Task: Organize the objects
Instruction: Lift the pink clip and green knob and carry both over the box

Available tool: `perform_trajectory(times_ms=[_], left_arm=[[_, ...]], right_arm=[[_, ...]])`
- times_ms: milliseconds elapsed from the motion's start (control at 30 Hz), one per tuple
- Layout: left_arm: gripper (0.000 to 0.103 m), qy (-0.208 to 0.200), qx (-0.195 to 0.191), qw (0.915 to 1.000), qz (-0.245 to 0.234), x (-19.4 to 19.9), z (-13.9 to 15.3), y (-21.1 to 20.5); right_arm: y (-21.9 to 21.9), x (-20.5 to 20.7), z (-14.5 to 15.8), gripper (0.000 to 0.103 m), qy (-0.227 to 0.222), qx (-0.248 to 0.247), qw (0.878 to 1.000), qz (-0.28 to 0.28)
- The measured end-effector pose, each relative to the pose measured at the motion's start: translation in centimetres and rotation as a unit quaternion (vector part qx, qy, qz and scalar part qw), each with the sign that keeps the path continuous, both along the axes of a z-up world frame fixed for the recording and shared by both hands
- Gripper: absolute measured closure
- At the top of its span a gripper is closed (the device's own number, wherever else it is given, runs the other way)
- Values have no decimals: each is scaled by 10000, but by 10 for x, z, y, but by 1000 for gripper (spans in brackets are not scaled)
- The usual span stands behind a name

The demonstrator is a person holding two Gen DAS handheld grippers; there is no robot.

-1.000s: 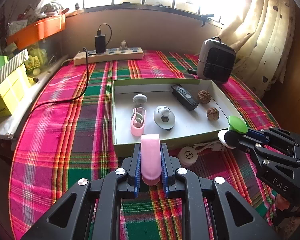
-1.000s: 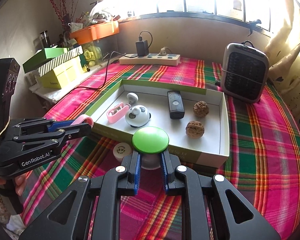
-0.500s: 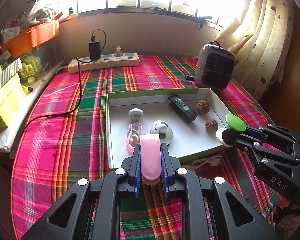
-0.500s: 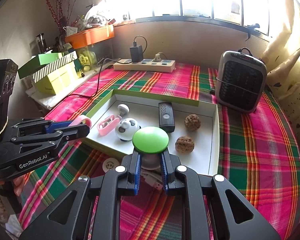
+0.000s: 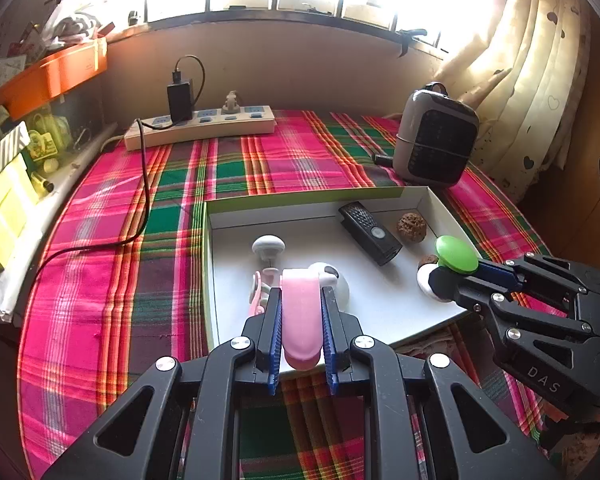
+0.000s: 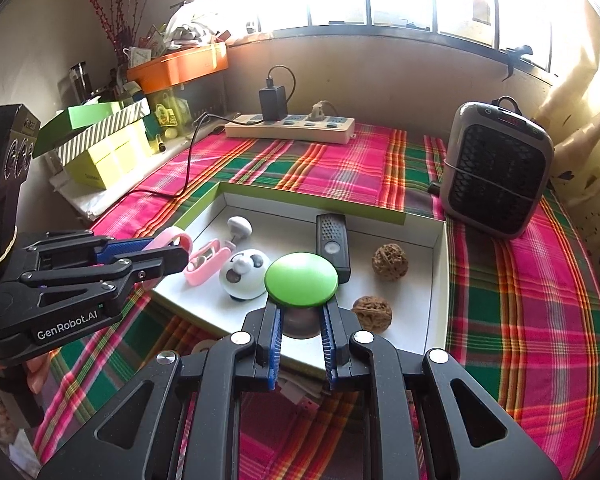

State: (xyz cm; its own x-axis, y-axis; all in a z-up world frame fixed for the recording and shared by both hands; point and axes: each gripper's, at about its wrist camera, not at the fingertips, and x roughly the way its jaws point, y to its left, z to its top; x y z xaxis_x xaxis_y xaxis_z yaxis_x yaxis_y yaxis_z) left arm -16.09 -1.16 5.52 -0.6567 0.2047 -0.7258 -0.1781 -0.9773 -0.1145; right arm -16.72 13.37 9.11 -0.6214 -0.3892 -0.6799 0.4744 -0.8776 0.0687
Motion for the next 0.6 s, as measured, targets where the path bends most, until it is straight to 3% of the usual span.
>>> perform_trajectory(times_ms=[600], left_arm=[[87, -272, 67, 9993, -262, -55, -10, 18]], right_arm=[[-4, -27, -25, 85, -398, -4, 9988, 269]])
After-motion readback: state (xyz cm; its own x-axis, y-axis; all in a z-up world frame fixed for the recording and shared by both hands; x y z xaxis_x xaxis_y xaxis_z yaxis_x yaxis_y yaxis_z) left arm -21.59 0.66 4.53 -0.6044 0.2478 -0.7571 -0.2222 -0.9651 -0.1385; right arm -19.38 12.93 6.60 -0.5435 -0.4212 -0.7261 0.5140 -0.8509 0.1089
